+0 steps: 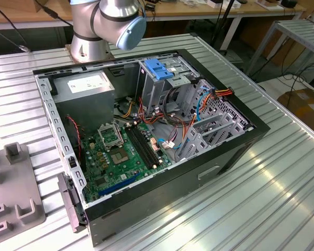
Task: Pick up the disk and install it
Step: 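Pick up the disk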
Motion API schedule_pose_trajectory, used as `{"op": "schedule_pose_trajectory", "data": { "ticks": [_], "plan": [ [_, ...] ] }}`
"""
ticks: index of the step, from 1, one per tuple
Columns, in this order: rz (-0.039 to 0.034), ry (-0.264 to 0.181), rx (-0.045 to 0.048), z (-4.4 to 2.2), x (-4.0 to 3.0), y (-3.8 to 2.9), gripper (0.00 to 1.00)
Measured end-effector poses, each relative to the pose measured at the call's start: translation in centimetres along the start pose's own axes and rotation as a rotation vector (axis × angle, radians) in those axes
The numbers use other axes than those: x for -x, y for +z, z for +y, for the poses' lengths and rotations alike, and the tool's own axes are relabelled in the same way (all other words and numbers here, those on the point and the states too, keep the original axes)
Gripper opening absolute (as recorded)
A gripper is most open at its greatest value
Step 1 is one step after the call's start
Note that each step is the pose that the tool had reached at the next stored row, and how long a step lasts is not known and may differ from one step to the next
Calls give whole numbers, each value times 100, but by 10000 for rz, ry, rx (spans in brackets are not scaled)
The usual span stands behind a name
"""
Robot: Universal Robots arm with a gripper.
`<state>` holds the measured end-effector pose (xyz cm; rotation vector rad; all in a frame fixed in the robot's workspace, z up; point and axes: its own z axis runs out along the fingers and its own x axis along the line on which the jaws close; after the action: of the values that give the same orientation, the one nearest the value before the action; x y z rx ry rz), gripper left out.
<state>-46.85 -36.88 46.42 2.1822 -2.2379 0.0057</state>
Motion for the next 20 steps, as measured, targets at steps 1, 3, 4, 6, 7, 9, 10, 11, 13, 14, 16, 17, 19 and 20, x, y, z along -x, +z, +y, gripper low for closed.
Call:
{"op": "schedule_pose_trajectory", "data": {
  "ticks": [1, 3, 4, 6, 7, 9, 10, 11, 13, 14, 16, 17, 19, 20],
  "plan": [
    [1, 0, 1, 0, -1, -59, 37],
    [0, 0, 1, 1, -2, -142, 37],
    [0, 0, 0, 1, -2, -177, 37],
    [1, 0, 3, 1, -3, -249, 37],
    [2, 0, 4, 1, -4, -288, 37],
    [2, 0, 2, 2, -5, -351, 37],
    [1, 0, 2, 3, -5, -385, 37],
    [1, 0, 2, 3, -5, -412, 37],
    [1, 0, 2, 3, -6, -462, 37],
    [1, 0, 2, 3, -6, -463, 37],
    [1, 0, 2, 3, -6, -465, 37],
    [1, 0, 2, 3, -6, -466, 37],
    [1, 0, 2, 3, -6, -468, 37],
    [1, 0, 2, 3, -6, -468, 37]
  ]
}}
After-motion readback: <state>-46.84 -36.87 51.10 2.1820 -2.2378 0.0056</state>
